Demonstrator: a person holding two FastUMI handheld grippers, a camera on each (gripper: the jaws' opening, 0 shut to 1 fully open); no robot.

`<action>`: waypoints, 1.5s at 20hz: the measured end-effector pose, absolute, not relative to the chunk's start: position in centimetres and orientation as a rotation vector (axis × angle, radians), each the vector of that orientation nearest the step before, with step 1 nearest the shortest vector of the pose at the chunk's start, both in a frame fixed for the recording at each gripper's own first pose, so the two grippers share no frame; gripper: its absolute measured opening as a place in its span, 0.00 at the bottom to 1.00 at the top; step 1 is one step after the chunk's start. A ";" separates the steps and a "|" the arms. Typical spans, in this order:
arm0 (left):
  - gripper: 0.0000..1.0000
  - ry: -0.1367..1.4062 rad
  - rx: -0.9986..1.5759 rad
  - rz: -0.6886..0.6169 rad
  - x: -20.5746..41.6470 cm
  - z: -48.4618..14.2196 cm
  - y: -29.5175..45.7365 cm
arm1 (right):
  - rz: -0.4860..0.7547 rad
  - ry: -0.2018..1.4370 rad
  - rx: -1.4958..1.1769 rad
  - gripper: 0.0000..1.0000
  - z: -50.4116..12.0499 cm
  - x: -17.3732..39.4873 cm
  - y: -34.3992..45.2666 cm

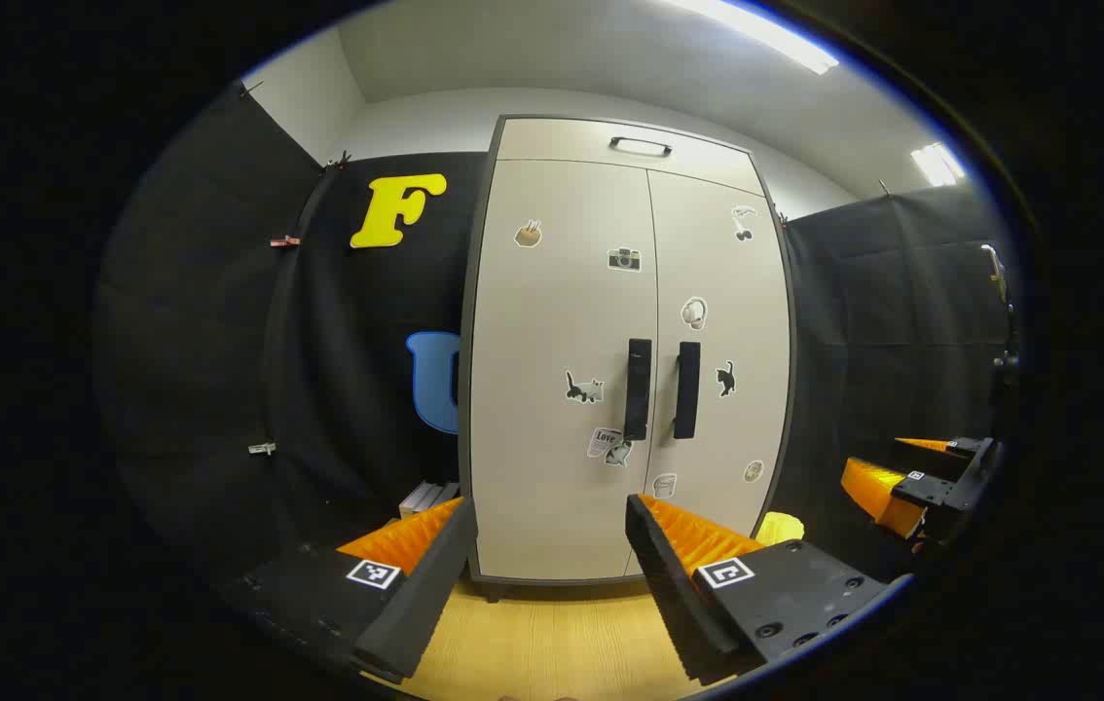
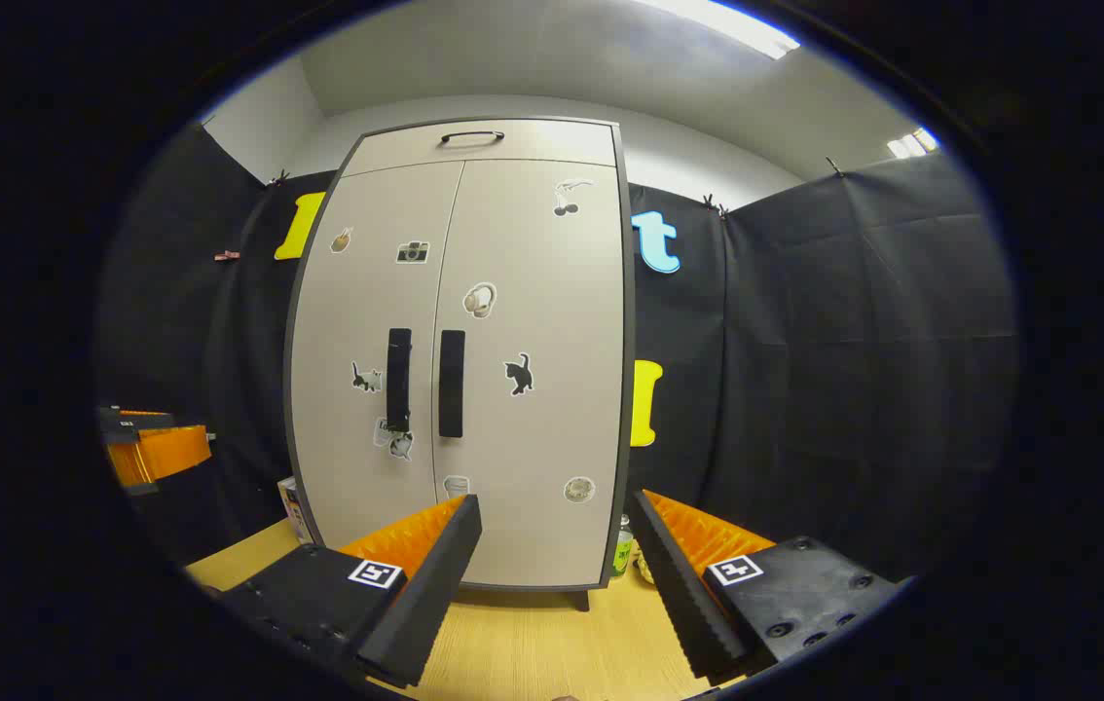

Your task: Open the right door of the double-door shoe cabinet with the right hand, and open the left door with the left hand.

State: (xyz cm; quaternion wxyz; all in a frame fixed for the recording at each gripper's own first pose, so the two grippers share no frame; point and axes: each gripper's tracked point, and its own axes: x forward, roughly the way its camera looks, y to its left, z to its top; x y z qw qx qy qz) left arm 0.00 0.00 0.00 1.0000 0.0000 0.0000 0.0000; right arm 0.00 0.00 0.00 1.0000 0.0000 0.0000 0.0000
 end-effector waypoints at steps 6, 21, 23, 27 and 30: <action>0.95 0.000 0.018 -0.014 1.0 -0.3 -0.7 | -0.005 -0.002 0.000 0.98 -0.1 0.8 -0.1; 0.95 0.011 0.025 -0.001 2.4 -0.8 -0.3 | 0.029 0.008 -0.008 0.98 -0.2 3.1 1.3; 0.95 0.012 0.025 0.004 2.5 -0.9 -0.1 | 0.026 0.018 -0.026 0.98 -0.5 3.7 1.4; 0.95 0.025 0.029 0.035 2.7 -1.5 0.7 | 0.034 0.041 -0.032 0.98 -0.5 5.2 2.1; 0.95 0.035 0.010 0.036 2.7 -1.7 0.8 | 0.057 0.054 0.021 0.98 -0.1 6.5 3.4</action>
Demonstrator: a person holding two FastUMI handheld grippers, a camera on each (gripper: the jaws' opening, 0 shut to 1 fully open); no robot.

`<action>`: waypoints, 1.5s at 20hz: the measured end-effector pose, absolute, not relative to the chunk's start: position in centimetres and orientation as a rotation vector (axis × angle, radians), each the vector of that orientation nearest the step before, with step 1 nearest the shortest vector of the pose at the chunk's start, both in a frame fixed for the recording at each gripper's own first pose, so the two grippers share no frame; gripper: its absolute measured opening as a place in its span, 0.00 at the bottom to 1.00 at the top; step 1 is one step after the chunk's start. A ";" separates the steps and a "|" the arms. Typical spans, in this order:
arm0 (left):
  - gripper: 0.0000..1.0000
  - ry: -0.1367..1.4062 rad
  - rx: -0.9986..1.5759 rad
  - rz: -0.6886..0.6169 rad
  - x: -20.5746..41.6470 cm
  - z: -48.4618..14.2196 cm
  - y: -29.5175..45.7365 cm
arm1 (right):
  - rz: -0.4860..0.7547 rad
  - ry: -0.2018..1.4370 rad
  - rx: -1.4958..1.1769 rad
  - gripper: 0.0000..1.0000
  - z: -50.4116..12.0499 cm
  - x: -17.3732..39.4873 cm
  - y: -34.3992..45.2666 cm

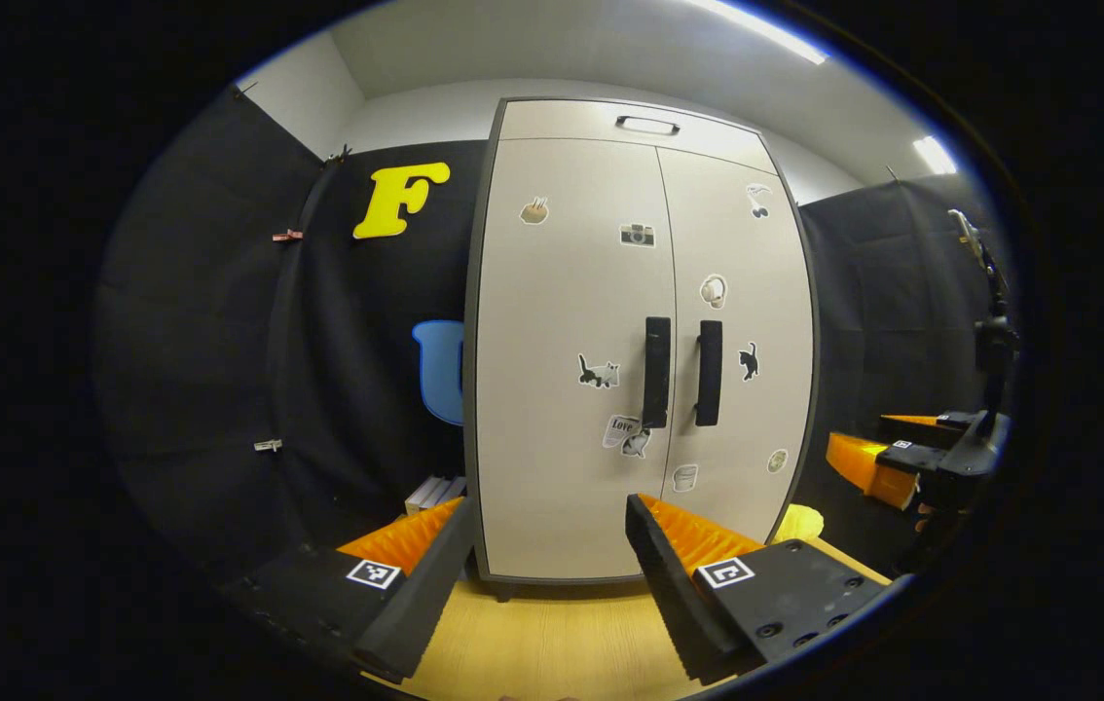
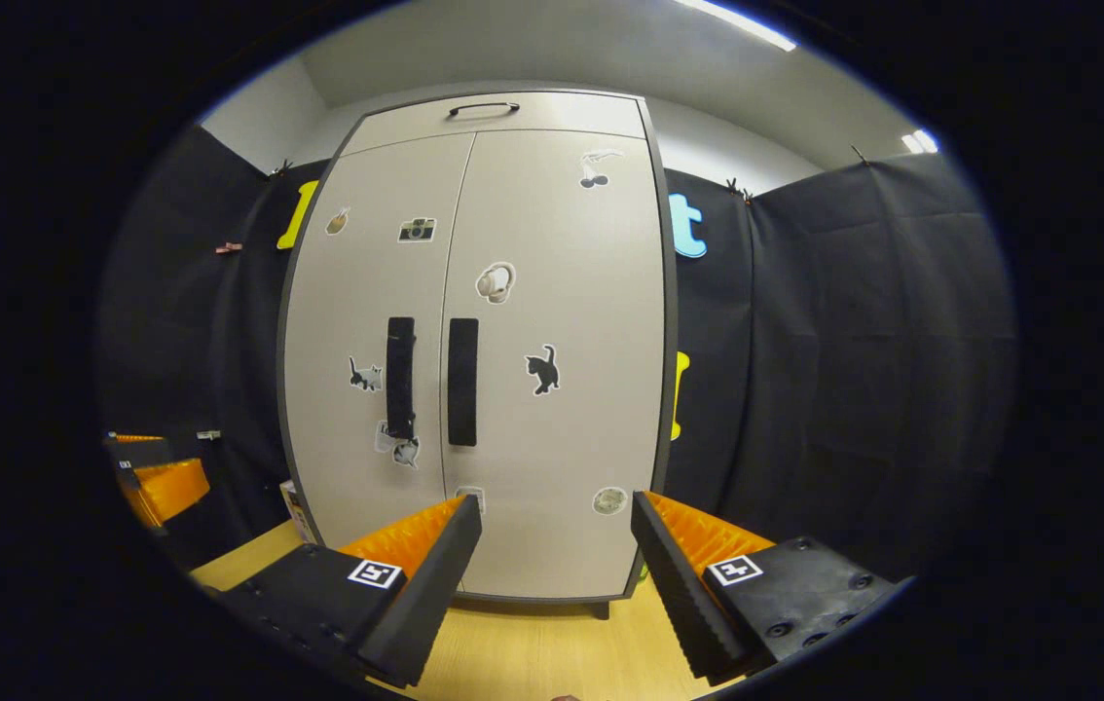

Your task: Open the right door of the double-door shoe cabinet with the right hand, and open the left door with the left hand.

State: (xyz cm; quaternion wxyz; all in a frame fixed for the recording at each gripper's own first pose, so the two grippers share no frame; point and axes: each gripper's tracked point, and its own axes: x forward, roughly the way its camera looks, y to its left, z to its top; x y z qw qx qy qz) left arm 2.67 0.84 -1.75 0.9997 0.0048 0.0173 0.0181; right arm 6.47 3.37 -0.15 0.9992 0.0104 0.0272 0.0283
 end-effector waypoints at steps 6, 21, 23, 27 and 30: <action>0.95 0.061 -0.011 0.071 2.2 -2.7 1.8 | 0.100 0.015 0.015 0.98 1.7 10.6 6.3; 0.95 0.077 -0.063 0.182 -0.5 -3.7 6.6 | 0.162 0.029 -0.019 0.98 3.5 21.8 12.6; 0.95 0.082 -0.063 0.198 -0.8 -3.9 7.2 | 0.135 0.056 0.003 0.98 3.0 23.2 12.4; 0.95 0.099 -0.060 0.225 -1.5 -4.4 8.5 | 0.114 0.114 0.033 0.97 1.8 24.7 12.6; 0.95 0.100 -0.071 0.238 -2.0 -4.6 9.0 | 0.084 0.137 0.037 0.89 1.3 24.9 12.3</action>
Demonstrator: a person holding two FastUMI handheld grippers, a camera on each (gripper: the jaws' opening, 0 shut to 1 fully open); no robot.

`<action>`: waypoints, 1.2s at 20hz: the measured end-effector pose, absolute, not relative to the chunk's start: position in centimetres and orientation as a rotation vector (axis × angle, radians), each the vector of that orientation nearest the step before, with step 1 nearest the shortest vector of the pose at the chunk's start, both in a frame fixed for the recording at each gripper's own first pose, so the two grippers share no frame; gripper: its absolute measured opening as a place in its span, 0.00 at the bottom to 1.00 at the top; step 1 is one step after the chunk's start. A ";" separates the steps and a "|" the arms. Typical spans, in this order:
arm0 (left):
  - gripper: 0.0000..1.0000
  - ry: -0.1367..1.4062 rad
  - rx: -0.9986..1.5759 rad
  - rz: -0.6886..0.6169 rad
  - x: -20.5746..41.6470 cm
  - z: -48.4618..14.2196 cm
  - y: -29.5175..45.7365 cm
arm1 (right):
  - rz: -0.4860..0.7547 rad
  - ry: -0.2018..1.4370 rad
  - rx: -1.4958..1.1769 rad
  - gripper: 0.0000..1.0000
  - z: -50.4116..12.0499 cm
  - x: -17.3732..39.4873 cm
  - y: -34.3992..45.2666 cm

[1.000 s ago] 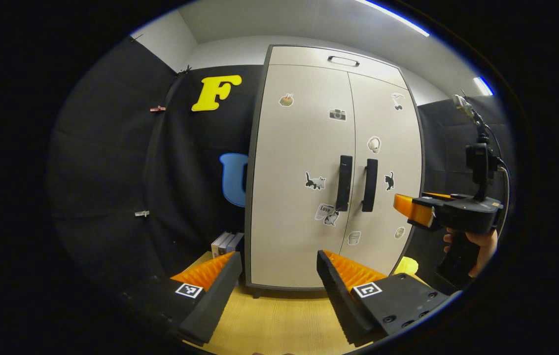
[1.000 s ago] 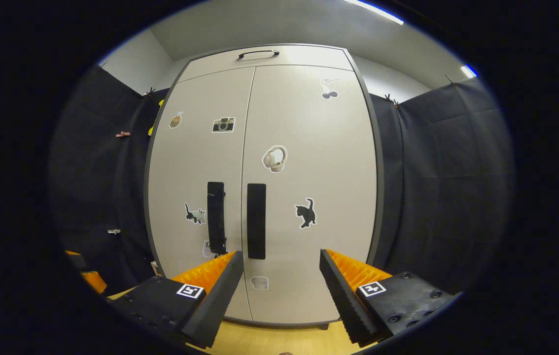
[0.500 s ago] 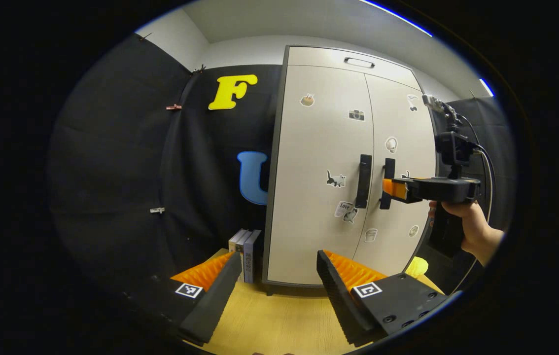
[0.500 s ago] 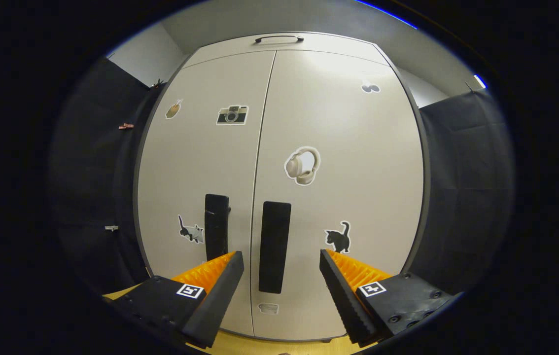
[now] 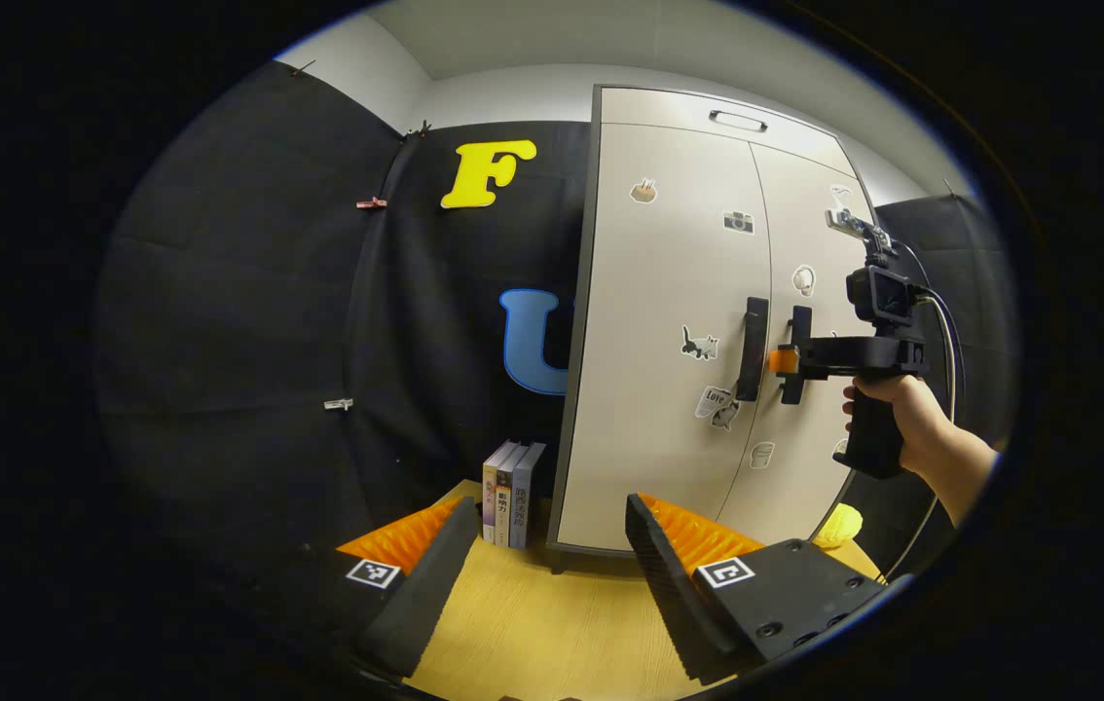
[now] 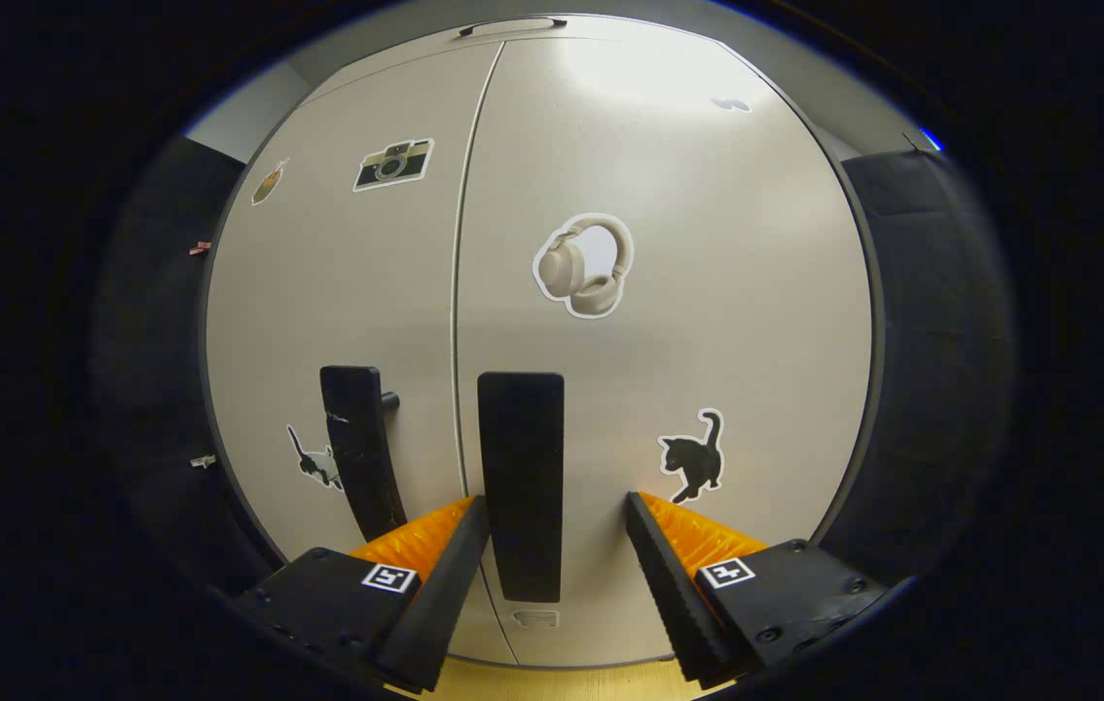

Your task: Open the right door of the double-door shoe cabinet with the right hand, and open the left door with the left hand.

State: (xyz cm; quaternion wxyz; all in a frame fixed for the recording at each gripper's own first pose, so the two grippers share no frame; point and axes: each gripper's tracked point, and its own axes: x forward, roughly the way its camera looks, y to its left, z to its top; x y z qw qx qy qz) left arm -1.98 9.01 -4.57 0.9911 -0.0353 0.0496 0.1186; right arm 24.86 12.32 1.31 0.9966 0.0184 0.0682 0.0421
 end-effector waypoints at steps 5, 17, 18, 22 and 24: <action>0.95 0.123 -0.072 0.239 -2.4 -5.4 9.4 | 0.096 0.174 0.105 0.65 1.1 24.7 13.3; 0.95 0.120 -0.102 0.250 -5.0 -5.4 10.2 | 0.135 0.196 0.136 0.14 0.8 24.6 14.1; 0.95 0.118 -0.099 0.252 -5.2 -5.2 10.4 | 0.136 0.197 0.134 0.13 0.8 24.3 14.1; 0.95 0.104 -0.075 0.265 -5.9 -4.6 11.0 | 0.135 0.198 0.122 0.13 0.9 23.7 14.0; 0.95 0.100 -0.073 0.262 -5.9 -4.4 10.8 | 0.150 0.200 0.132 0.13 1.0 22.9 13.9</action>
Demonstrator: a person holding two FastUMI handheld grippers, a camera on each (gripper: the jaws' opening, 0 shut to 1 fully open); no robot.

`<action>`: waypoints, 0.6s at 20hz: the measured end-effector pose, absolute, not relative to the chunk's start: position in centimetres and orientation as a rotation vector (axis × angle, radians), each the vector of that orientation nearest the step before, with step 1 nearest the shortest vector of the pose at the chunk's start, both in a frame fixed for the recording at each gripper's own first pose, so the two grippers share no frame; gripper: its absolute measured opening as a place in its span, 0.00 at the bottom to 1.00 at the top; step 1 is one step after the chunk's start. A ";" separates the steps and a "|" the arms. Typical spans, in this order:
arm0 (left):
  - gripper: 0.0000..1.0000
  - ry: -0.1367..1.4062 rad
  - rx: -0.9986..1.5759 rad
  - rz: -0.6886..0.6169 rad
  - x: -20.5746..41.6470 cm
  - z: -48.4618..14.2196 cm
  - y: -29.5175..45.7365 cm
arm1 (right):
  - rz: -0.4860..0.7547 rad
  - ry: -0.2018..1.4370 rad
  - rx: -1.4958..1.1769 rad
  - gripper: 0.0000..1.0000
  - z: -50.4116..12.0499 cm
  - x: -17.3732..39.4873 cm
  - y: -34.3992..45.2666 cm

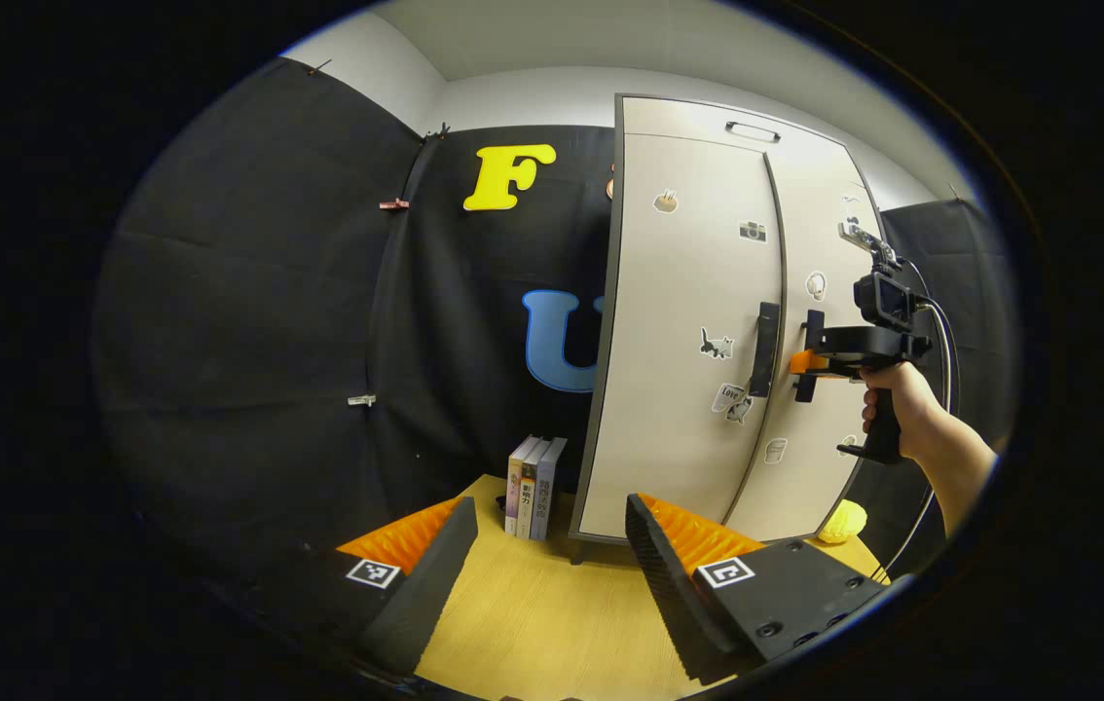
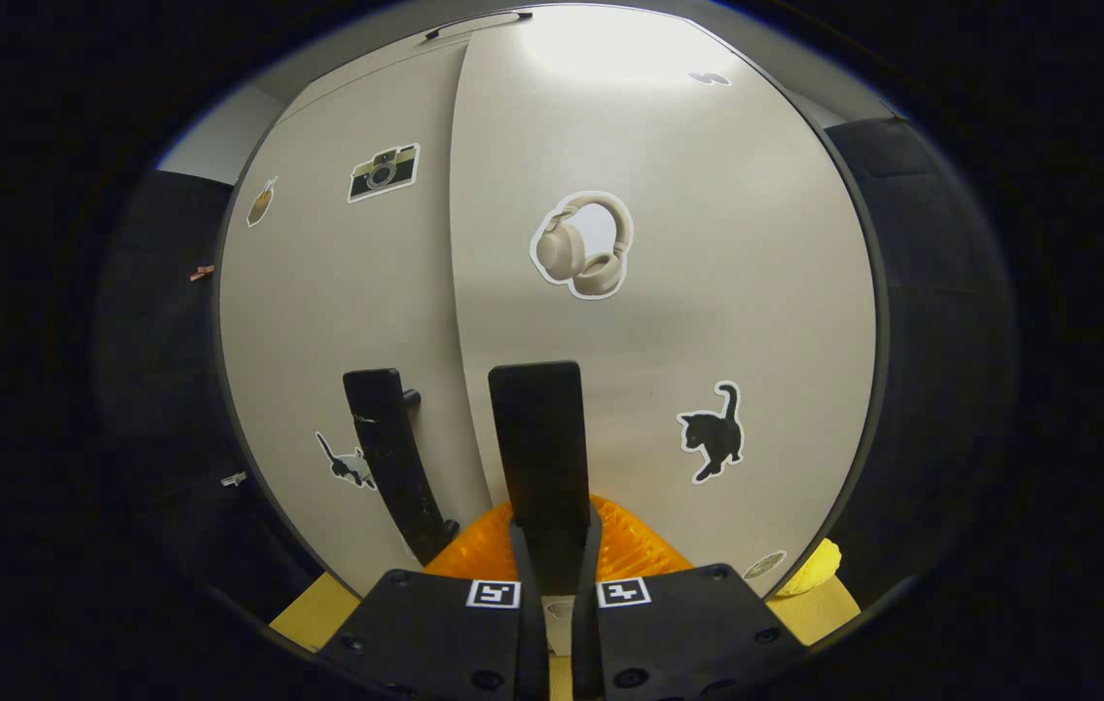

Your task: Open the right door of the double-door shoe cabinet with the right hand, and open the left door with the left hand.

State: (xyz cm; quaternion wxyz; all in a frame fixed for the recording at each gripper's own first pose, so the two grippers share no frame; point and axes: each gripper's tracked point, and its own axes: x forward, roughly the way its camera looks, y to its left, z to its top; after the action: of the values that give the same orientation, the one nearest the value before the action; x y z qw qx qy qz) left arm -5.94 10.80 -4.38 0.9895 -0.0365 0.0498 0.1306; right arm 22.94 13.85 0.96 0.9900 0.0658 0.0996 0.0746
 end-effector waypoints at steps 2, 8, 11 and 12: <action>0.95 0.110 -0.072 0.251 -5.8 -4.8 10.3 | 0.159 0.187 0.135 0.13 1.2 21.6 13.3; 0.95 0.139 -0.046 0.169 -4.7 -5.1 5.9 | 0.211 0.193 0.138 0.13 1.7 17.8 11.5; 0.95 0.132 -0.034 0.130 -3.7 -4.6 3.4 | 0.224 0.176 0.137 0.13 1.9 15.9 10.2; 0.95 0.130 -0.035 0.120 -3.2 -4.3 2.6 | 0.231 0.177 0.138 0.13 2.0 15.5 9.9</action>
State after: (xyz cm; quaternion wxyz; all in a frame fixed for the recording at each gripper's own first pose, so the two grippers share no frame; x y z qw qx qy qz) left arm -3.22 2.57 -4.32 0.9959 -0.0177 0.0647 0.0600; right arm 15.45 9.88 2.00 0.9871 0.0686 0.0881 0.1151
